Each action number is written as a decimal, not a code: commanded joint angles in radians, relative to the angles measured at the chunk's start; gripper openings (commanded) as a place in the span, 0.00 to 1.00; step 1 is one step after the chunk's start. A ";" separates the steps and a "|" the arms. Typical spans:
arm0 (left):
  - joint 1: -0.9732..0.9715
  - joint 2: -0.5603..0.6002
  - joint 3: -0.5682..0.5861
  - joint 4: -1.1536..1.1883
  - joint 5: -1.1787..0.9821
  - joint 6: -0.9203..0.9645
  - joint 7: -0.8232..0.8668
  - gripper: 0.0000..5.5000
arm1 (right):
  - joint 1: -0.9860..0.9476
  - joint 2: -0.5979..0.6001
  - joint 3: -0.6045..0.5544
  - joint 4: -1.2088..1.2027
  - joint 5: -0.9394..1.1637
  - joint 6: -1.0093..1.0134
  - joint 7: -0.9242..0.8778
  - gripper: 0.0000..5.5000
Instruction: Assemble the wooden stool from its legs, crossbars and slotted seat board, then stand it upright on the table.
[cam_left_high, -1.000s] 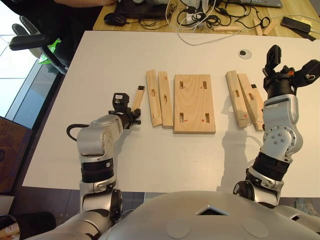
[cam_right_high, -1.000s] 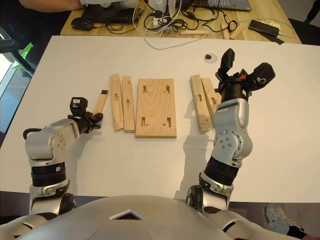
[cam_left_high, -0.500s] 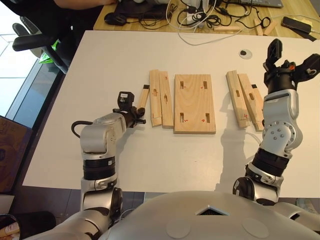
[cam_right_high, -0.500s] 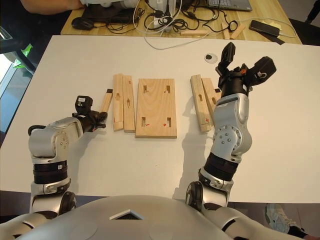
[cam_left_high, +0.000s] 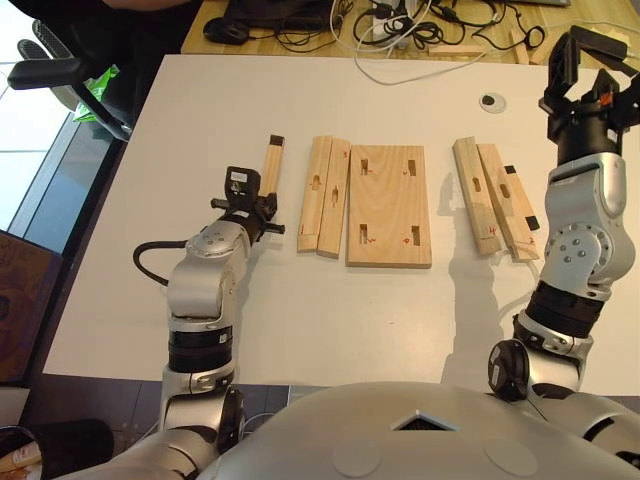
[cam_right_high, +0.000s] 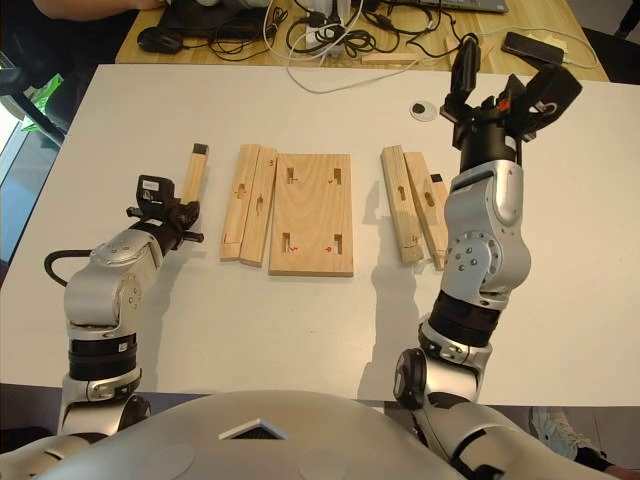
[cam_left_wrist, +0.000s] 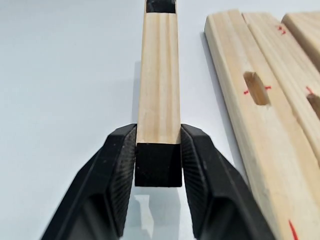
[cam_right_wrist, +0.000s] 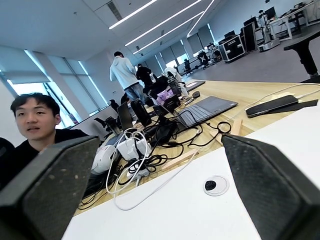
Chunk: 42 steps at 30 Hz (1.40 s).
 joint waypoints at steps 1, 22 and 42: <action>-0.041 -0.004 0.035 -0.008 -0.007 -0.154 -0.010 0.23 | -0.083 -0.046 -0.022 0.040 0.139 0.130 0.083 0.88; -0.091 0.032 -0.146 -0.013 -0.050 -0.683 -0.334 0.23 | -0.272 0.064 0.081 0.112 0.654 0.437 0.211 0.98; -0.074 0.042 -0.171 -0.023 -0.041 -0.755 -0.376 0.23 | -0.272 0.032 0.095 0.147 0.675 0.449 0.231 0.59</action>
